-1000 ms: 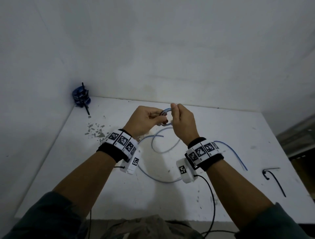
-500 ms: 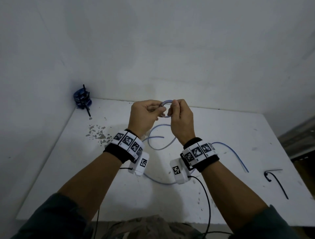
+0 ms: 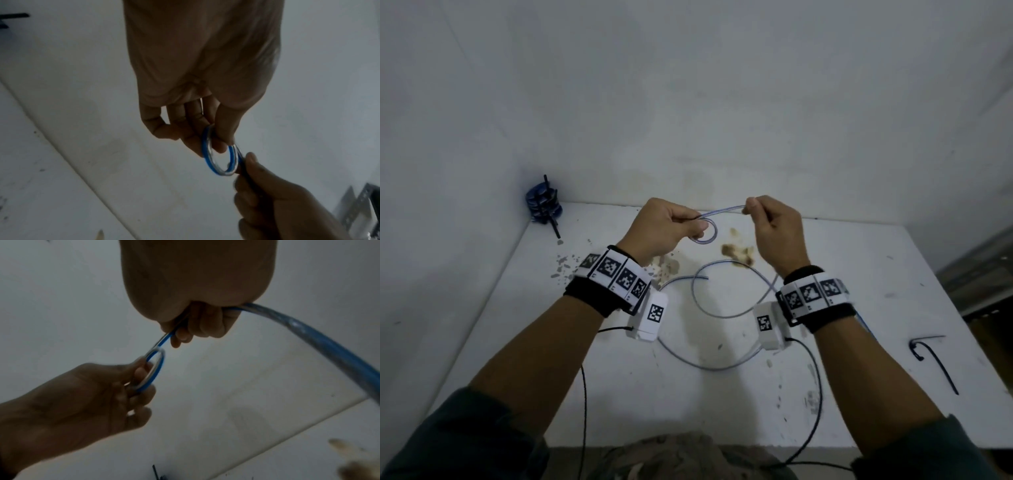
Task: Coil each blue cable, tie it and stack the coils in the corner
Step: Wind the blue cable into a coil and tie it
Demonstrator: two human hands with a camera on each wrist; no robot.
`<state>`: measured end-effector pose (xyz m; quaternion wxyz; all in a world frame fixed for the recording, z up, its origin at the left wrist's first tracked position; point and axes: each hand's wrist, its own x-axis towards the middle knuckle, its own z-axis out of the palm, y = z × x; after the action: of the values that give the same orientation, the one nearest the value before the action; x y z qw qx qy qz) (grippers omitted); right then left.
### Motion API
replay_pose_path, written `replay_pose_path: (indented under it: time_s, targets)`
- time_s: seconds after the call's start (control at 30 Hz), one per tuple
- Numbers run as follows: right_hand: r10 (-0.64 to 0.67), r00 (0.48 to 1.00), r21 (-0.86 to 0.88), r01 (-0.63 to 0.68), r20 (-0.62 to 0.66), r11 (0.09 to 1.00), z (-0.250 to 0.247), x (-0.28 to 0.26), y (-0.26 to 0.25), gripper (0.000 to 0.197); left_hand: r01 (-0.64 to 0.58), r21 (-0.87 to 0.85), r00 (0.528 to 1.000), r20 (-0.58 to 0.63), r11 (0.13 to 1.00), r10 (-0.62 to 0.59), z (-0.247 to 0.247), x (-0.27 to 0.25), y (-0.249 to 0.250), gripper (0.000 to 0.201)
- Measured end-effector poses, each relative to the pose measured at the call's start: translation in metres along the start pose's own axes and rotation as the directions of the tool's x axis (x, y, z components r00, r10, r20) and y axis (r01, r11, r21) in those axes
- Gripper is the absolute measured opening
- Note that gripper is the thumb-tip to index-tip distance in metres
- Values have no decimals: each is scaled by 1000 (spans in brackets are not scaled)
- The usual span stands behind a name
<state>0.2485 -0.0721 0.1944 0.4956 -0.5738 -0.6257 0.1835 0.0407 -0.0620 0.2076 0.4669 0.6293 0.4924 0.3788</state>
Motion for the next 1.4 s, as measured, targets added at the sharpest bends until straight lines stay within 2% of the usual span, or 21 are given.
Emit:
replay_pose_path:
  time_s: [0.1,0.17,0.27,0.33,0.4,0.5,0.57,0.63,0.73,0.83,0.9,0.93,0.97,1.03,1.07,1.1,1.13,1.2,1.27,1.33,1.4]
  targets:
    - [-17,998,-61,21,62,998,-15,2,6,26,-27,42,999,-35,999,28,-4,-3,3,12]
    - [18,981,-78,-3,192,997,-20,-1,8,25,-53,77,996,-62,996,57,-6,0,3,12]
    - [72,929,-19,-70,364,997,-15,-5,-9,16,-107,203,994,6,973,108,-1,2,7,10]
    - [-35,920,-76,70,390,995,-4,-7,-21,21,-162,184,987,43,969,157,8,1,13,9]
    - [-153,940,-121,198,306,973,8,-11,-27,31,-210,77,977,-18,975,212,15,2,20,10]
    - [-139,985,-27,142,101,990,17,-22,-23,36,-218,-168,960,-216,961,180,22,2,23,8]
    - [-95,995,51,93,42,994,24,-30,-25,33,-187,-277,958,-262,942,113,30,0,25,9]
    - [-76,997,122,77,-13,990,33,-36,-30,27,-114,-377,970,-243,919,21,38,-4,24,10]
    - [-57,994,190,73,-90,979,42,-37,-33,24,35,-522,983,-135,852,-123,42,-4,16,9]
    - [-15,994,206,37,-105,978,43,-35,-34,26,71,-542,979,-124,837,-163,39,-5,10,11]
    - [-59,997,124,63,-43,990,34,-30,-33,26,42,-436,989,-111,899,-100,32,-8,11,13]
    - [-105,993,49,103,45,993,25,-26,-32,27,9,-343,995,-89,939,-42,26,-10,12,15]
    - [-154,974,-39,163,169,986,15,-21,-32,28,-29,-241,998,-53,970,16,19,-11,14,18]
    - [-180,888,-223,294,422,929,-3,-9,-34,27,-88,-63,996,29,994,90,7,-11,17,18]
    - [-166,857,-274,331,488,903,-9,-3,-34,28,-110,-7,993,49,994,110,3,-10,18,14]
    - [-171,852,-273,339,495,901,-12,0,-37,29,-131,5,991,41,991,131,2,-9,21,10]
    - [-193,874,-223,317,446,922,-11,1,-39,29,-144,-29,990,3,989,144,4,-7,23,9]
    - [-178,967,19,178,184,984,3,-5,-42,28,-134,-231,987,-117,964,109,15,-5,27,12]
    - [-9,998,313,26,-55,949,25,-18,-46,25,-101,-461,984,-179,882,19,28,-4,30,14]
    - [84,989,425,-24,-125,905,42,-30,-47,23,-53,-557,987,-155,829,-41,38,-6,28,14]
    - [76,989,359,-25,-129,933,44,-35,-39,24,-2,-572,994,-94,820,-63,39,-10,23,16]
